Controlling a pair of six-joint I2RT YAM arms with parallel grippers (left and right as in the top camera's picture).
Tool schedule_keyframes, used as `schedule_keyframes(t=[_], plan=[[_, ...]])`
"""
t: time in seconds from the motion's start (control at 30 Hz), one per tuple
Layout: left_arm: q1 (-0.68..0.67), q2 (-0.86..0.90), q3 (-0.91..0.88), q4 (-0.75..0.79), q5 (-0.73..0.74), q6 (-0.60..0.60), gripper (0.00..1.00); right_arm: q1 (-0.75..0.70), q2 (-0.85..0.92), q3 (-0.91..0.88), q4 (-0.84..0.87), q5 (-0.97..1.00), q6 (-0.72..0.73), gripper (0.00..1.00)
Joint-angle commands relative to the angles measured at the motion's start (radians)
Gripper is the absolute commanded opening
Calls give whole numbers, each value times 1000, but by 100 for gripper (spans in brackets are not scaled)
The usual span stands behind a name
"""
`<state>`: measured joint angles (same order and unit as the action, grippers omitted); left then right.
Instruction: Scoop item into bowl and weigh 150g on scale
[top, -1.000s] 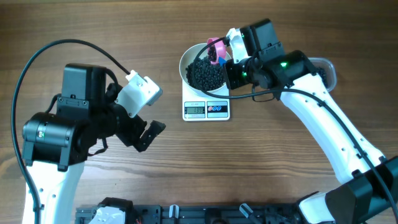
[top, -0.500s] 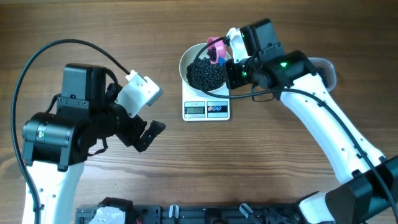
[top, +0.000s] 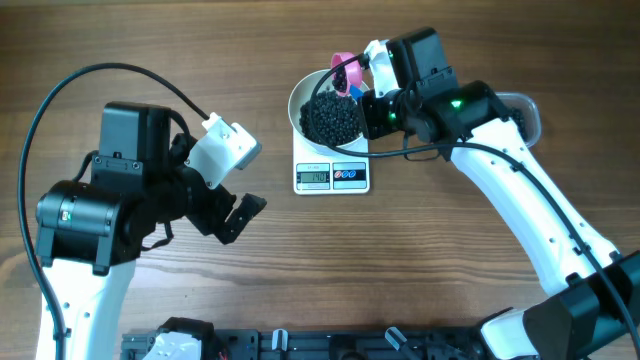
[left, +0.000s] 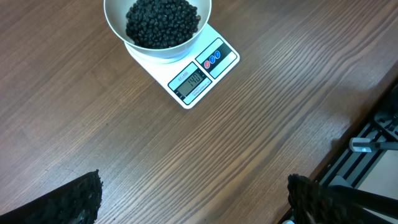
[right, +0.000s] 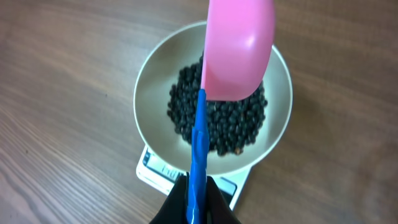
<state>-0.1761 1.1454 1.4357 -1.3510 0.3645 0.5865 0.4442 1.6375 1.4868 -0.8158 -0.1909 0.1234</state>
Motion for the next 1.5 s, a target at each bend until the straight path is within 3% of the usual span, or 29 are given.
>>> schedule_keyframes(t=[0.0, 0.53, 0.7, 0.83, 1.17, 1.47], plan=[[7, -4, 16, -1, 12, 11, 100, 3, -2, -6, -28, -37, 14, 4], [7, -4, 16, -1, 12, 11, 100, 3, -5, -4, -2, -64, 35, 4], [7, -3, 16, -1, 12, 11, 100, 3, -3, -4, -9, 88, 1, 4], [7, -4, 16, -1, 12, 11, 100, 3, -18, 30, -8, -1, 47, 4], [7, -4, 16, -1, 12, 11, 100, 3, 1, 5, -14, 77, 18, 4], [7, -4, 16, -1, 12, 11, 100, 3, 1, 27, -17, -35, 58, 4]])
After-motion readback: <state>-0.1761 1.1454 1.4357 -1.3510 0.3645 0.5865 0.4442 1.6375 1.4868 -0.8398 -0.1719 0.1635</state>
